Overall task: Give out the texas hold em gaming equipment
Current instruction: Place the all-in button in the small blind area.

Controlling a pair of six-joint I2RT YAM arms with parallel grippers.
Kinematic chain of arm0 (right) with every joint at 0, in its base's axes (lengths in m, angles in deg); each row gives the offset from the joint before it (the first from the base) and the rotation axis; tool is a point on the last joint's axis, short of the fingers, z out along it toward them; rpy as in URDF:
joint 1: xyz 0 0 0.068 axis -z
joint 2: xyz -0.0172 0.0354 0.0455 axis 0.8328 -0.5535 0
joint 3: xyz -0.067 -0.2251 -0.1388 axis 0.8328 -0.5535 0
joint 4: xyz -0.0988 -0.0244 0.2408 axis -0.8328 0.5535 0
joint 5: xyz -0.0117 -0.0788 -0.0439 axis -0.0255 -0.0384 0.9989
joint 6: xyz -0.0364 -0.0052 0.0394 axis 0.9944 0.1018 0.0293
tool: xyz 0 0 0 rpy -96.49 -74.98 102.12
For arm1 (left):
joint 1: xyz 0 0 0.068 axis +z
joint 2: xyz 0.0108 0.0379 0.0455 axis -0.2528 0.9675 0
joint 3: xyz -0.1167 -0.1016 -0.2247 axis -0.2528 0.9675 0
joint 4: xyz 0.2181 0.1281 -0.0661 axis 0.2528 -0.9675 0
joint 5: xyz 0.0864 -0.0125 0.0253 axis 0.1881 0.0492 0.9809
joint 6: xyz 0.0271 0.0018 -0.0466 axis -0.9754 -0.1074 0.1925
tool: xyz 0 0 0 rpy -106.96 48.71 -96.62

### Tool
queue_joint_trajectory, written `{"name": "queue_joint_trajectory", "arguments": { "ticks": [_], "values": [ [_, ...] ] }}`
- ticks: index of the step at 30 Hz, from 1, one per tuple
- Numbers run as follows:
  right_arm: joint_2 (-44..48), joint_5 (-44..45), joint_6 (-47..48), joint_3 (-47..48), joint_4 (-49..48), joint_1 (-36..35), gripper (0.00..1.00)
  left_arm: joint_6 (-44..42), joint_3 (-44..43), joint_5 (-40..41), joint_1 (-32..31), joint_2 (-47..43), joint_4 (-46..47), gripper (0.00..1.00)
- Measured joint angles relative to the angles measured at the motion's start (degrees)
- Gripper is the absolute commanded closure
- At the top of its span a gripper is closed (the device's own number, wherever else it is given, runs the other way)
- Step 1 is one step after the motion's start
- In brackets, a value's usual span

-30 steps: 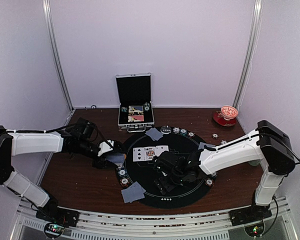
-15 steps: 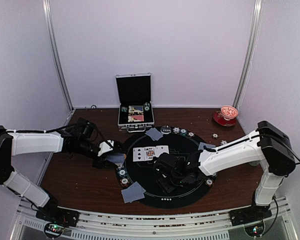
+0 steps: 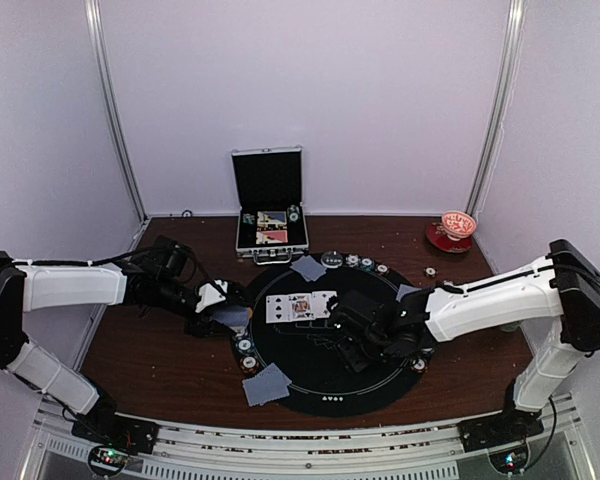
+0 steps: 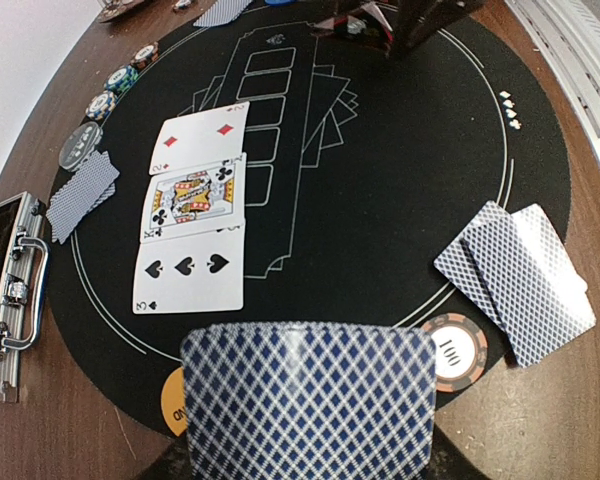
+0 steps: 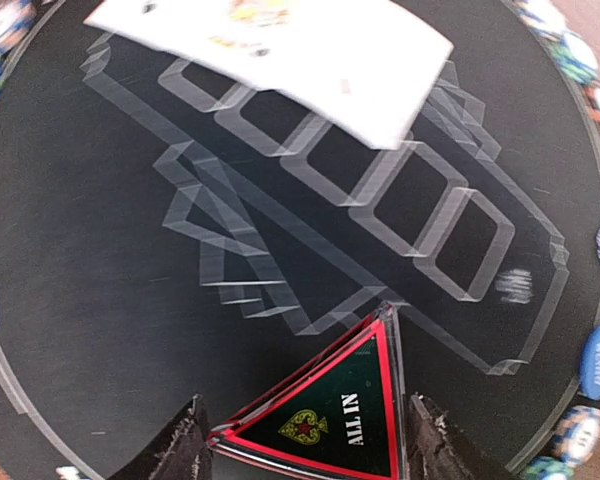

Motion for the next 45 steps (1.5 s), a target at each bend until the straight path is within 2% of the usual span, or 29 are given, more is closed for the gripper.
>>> {"name": "queue_joint_trajectory", "arguments": {
  "ticks": [6, 14, 22, 31, 45],
  "values": [
    [3.9, 0.5, 0.8, -2.7, -0.4, 9.3, 0.49, 0.0, 0.0, 0.0, 0.0, 0.0, 0.0, 0.44],
    [4.3, -1.6, 4.5, -2.7, -2.6, 20.2, 0.49, 0.0, 0.0, 0.0, 0.0, 0.0, 0.0, 0.44],
    [4.4, -5.4, 5.7, -4.5, -3.6, 20.7, 0.49, 0.0, 0.0, 0.0, 0.0, 0.0, 0.0, 0.44],
    [6.1, -5.3, 4.0, -8.3, -2.2, 20.8, 0.49, 0.0, 0.0, 0.0, 0.0, 0.0, 0.0, 0.44],
    [7.0, -4.2, 2.7, -9.3, -1.4, 20.8, 0.46, 0.0, 0.0, 0.0, 0.0, 0.1, 0.0, 0.44]
  ]
}}
